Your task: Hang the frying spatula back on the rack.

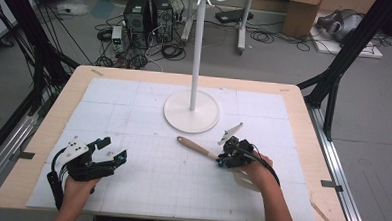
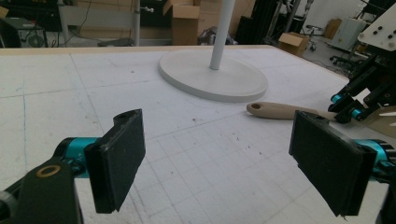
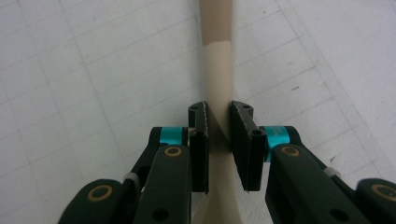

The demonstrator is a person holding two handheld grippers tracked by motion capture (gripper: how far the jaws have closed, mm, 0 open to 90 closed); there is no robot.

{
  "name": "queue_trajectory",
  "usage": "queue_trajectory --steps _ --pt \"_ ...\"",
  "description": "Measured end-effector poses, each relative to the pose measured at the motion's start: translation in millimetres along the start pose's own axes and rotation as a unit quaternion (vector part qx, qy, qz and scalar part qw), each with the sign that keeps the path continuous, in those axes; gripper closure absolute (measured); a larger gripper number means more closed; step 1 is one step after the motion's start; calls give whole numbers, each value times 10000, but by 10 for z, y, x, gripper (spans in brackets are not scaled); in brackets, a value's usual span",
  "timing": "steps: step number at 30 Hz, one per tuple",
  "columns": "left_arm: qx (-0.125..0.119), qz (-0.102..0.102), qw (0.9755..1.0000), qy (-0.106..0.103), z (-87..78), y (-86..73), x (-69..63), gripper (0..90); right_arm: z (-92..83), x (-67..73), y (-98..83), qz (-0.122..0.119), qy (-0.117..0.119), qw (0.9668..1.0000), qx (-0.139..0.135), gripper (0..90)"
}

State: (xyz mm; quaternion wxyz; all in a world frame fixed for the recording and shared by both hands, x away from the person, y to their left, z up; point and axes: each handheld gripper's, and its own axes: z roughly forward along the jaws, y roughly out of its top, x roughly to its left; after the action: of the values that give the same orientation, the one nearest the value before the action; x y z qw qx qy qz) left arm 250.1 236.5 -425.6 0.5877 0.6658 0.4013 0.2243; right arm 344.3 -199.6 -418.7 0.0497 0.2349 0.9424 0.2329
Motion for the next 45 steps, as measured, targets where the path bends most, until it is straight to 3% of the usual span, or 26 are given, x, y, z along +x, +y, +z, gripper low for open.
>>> queue_trajectory --steps 7,13,15,20,24,27,35,40,45 --pt "-4 5 10000 24 5 -2 -2 190 -36 57 -1 124 93 9998 -84 780" --pt "-9 -15 10000 -6 0 1 0 191 -149 162 5 253 128 9985 -471 779" --pt "-61 -45 9999 -98 -6 6 -3 236 -196 193 -7 335 92 9975 -611 779" --pt "-78 -110 9998 -171 2 7 -21 221 -287 278 -96 550 135 9909 -1225 779" --pt "-95 -141 9996 -214 1 16 -25 208 -287 328 -133 599 130 9890 -1349 779" --pt "-104 -139 9996 -221 11 34 -42 177 -297 390 -156 706 235 9848 -1569 779" --pt "-149 -95 9992 -345 65 110 -89 176 -296 469 -146 784 300 9792 -1846 779" --pt "-139 -218 9982 -549 141 201 -111 225 -289 500 -127 776 262 9763 -2004 779" --pt "-86 -282 9957 -875 286 351 -211 284 -311 547 -106 781 211 9704 -2274 778"
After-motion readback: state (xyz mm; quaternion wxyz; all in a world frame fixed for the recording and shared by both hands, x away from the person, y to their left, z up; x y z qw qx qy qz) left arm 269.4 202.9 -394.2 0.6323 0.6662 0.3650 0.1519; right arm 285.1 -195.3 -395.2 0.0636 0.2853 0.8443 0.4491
